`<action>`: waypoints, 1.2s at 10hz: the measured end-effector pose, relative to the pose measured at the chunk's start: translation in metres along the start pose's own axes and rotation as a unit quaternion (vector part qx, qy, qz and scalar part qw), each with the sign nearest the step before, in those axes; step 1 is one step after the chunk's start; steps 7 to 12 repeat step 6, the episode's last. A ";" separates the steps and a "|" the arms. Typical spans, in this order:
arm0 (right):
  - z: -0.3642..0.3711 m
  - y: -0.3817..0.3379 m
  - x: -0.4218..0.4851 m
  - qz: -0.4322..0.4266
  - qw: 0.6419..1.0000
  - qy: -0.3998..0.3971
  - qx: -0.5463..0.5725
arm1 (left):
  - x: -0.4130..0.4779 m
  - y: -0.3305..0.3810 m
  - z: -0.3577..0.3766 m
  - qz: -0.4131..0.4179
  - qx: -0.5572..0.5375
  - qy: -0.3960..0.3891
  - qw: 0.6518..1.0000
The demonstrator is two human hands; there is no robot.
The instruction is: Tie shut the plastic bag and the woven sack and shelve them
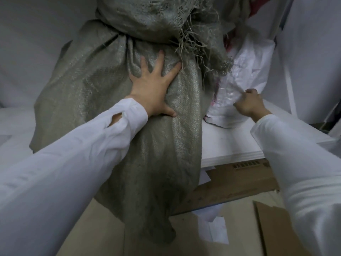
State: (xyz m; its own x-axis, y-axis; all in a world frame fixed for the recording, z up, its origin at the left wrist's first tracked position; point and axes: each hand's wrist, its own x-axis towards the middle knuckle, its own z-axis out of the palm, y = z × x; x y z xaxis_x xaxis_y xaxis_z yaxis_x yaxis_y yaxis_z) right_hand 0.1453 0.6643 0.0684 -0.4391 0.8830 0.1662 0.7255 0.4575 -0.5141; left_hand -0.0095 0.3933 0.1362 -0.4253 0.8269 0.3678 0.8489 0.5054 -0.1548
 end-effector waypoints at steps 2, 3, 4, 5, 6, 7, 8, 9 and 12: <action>0.006 -0.044 -0.051 -0.122 0.991 0.015 0.047 | -0.011 0.002 -0.005 -0.005 0.020 -0.009 1.000; 0.011 -0.079 -0.089 -0.190 0.972 0.046 0.134 | -0.022 -0.001 -0.011 -0.001 0.008 -0.001 1.000; 0.013 -0.110 -0.129 -0.229 0.946 0.078 0.215 | -0.040 -0.006 -0.019 0.005 -0.003 0.023 1.000; 0.014 -0.133 -0.165 -0.234 0.937 0.095 0.240 | -0.067 -0.019 -0.031 0.006 -0.020 0.054 0.998; 0.013 -0.151 -0.197 -0.224 0.936 0.123 0.243 | -0.102 -0.039 -0.042 0.004 -0.032 0.084 0.996; 0.013 -0.151 -0.197 -0.224 0.936 0.123 0.243 | -0.102 -0.039 -0.042 0.004 -0.032 0.084 0.996; 0.013 -0.151 -0.197 -0.224 0.936 0.123 0.243 | -0.102 -0.039 -0.042 0.004 -0.032 0.084 0.996; 0.013 -0.151 -0.197 -0.224 0.936 0.123 0.243 | -0.102 -0.039 -0.042 0.004 -0.032 0.084 0.996; 0.013 -0.151 -0.197 -0.224 0.936 0.123 0.243 | -0.102 -0.039 -0.042 0.004 -0.032 0.084 0.996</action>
